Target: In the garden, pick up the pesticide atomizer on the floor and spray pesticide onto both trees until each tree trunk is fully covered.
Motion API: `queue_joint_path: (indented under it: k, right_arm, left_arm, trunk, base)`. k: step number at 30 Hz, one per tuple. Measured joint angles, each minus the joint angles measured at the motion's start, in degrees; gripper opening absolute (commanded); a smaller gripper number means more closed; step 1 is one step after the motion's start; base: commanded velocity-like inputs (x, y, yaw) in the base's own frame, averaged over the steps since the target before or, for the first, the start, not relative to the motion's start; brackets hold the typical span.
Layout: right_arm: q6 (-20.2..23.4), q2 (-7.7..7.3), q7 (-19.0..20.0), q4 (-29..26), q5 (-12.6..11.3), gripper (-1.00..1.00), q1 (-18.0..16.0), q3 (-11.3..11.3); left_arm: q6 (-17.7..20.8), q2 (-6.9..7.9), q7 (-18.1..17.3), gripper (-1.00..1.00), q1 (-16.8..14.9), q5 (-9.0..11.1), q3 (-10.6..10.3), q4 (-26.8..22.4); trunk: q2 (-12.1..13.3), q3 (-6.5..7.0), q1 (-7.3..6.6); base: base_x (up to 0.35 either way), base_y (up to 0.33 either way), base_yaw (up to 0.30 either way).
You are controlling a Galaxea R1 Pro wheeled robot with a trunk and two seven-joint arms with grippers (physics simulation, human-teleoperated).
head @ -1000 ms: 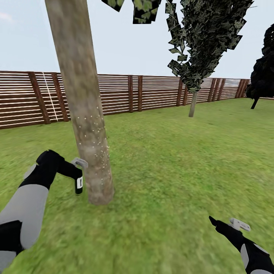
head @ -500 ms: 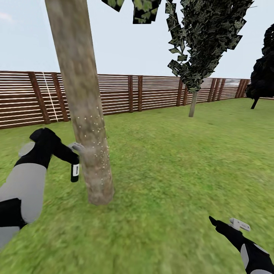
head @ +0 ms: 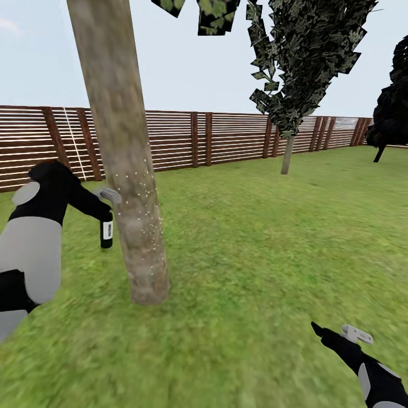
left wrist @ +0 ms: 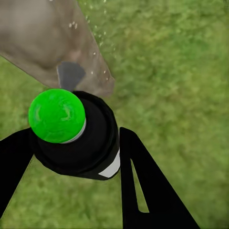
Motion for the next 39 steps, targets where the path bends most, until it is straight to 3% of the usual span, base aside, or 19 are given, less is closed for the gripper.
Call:
queue_joint_path:
  k: [8,11,15,17,31,39]
  right_arm:
    - [0.00,0.00,0.00,0.00,-0.02,1.00,0.00,0.00]
    - [0.00,0.00,0.00,0.00,0.00,1.00,0.00,0.00]
    - [0.00,0.00,0.00,0.00,0.00,1.00,0.00,0.00]
    - [0.00,0.00,0.00,0.00,0.00,1.00,0.00,0.00]
    - [0.00,0.00,-0.07,0.00,0.00,1.00,0.00,0.00]
    - [0.00,0.00,-0.09,0.00,-0.01,1.00,0.00,0.00]
  left_arm:
    - [0.06,0.17,0.00,-1.00,-1.44,-0.61,0.00,0.00]
    - [0.06,1.01,0.00,-1.00,-2.18,-0.62,0.00,0.00]
    - [0.08,2.21,0.00,-1.00,-3.87,-4.49,0.04,0.01]
    - [0.07,2.41,0.00,-1.00,-4.11,-5.31,0.08,0.01]
    - [0.07,2.61,0.00,-1.00,-6.93,-5.53,0.17,0.02]
    - [0.04,5.60,0.00,-1.00,-6.96,-5.51,0.42,0.13]
  trunk:
    - [0.00,0.00,0.00]
    - [0.00,0.00,0.00]
    - [0.00,0.00,0.00]
    - [0.00,0.00,0.00]
    - [0.00,0.00,0.00]
    - [0.00,0.00,0.00]
  base:
    - [0.000,0.000,0.000]
    - [0.000,0.000,0.000]
    - [-0.089,0.064,-0.002]
    - [-0.238,0.187,-0.144]
    - [-0.242,0.194,-0.204]
    - [-0.220,0.239,-0.060]
